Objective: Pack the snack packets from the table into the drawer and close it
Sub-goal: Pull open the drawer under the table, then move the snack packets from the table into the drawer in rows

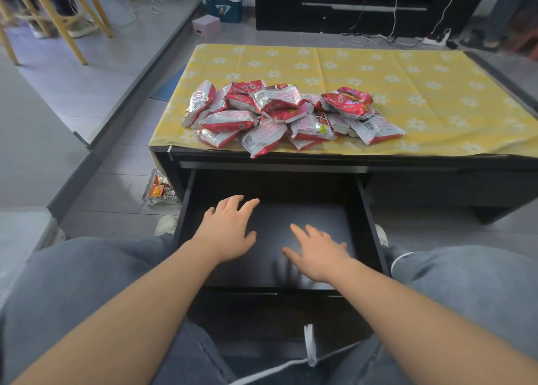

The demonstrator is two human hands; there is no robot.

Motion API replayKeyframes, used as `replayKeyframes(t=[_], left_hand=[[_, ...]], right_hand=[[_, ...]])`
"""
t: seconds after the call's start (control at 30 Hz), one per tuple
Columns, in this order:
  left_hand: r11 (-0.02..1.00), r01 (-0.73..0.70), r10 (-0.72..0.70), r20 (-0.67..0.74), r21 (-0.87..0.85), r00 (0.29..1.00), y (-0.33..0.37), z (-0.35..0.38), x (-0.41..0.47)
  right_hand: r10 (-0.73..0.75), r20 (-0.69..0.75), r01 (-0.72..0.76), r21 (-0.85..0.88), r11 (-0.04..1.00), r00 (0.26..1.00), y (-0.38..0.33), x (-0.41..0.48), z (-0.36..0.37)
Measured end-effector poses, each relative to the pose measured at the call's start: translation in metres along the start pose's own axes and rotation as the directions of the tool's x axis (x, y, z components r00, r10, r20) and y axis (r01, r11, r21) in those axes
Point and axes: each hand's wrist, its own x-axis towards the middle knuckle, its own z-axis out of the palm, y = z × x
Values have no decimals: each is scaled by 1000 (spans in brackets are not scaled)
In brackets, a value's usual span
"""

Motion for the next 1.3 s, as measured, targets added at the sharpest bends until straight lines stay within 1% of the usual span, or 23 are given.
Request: replayKeyframes(t=[0.13, 0.23, 0.4, 0.47, 0.53, 0.6, 0.67, 0.77, 0.83, 0.9, 0.93, 0.97, 1.07, 1.13, 1.2, 1.3], left_hand=[[1000, 7, -7, -31, -12, 999, 2, -7, 7], [1000, 21, -22, -67, -15, 998, 2, -13, 16], [999, 30, -35, -131, -42, 991, 6, -28, 36], [998, 28, -37, -163, -51, 986, 4, -38, 48], [998, 30, -40, -206, -50, 978, -1, -52, 60], [998, 41, -53, -261, -53, 964, -8, -67, 74], [996, 47, -69, -332, -75, 941, -16, -81, 92], [995, 51, -80, -383, -84, 920, -25, -97, 118], [994, 76, -98, -378, -73, 921, -32, -105, 136], [995, 83, -95, -365, -49, 926, -37, -111, 150], [996, 80, -87, -353, -33, 932, -40, -113, 158], [997, 74, -73, -334, -12, 940, -42, -114, 165], [997, 56, -40, -253, 57, 967, -48, -114, 183], [996, 58, -41, -230, 67, 972, -52, -113, 194], [996, 56, -39, -219, 74, 975, -55, -112, 201], [991, 60, -38, -179, 118, 983, -63, -110, 209]], right_hand=[[21, -125, -23, -17, 1000, 992, 1, 11, -15], [0, -205, -3, -12, 1000, 979, 2, 20, -31], [-41, -271, 41, -5, 999, 962, 5, 40, -60], [-58, -287, 67, 20, 998, 956, 5, 51, -77], [-70, -345, 101, 71, 992, 936, 3, 58, -94], [-103, -437, 165, 107, 981, 893, -3, 66, -113], [-145, -535, 239, 110, 965, 832, -9, 78, -133], [-213, -657, 314, 39, 949, 723, -19, 97, -164], [-250, -732, 332, -35, 943, 633, -25, 111, -183], [-260, -776, 296, -100, 950, 575, -31, 125, -199], [-258, -776, 263, -122, 957, 576, -34, 135, -207], [-251, -755, 219, -145, 965, 605, -36, 144, -215], [-215, -613, 107, -208, 972, 760, -45, 176, -230], [-184, -526, 92, -197, 976, 830, -48, 193, -233], [-141, -492, 84, -137, 987, 859, -49, 204, -231], [-103, -548, 92, -48, 995, 830, -52, 212, -227]])
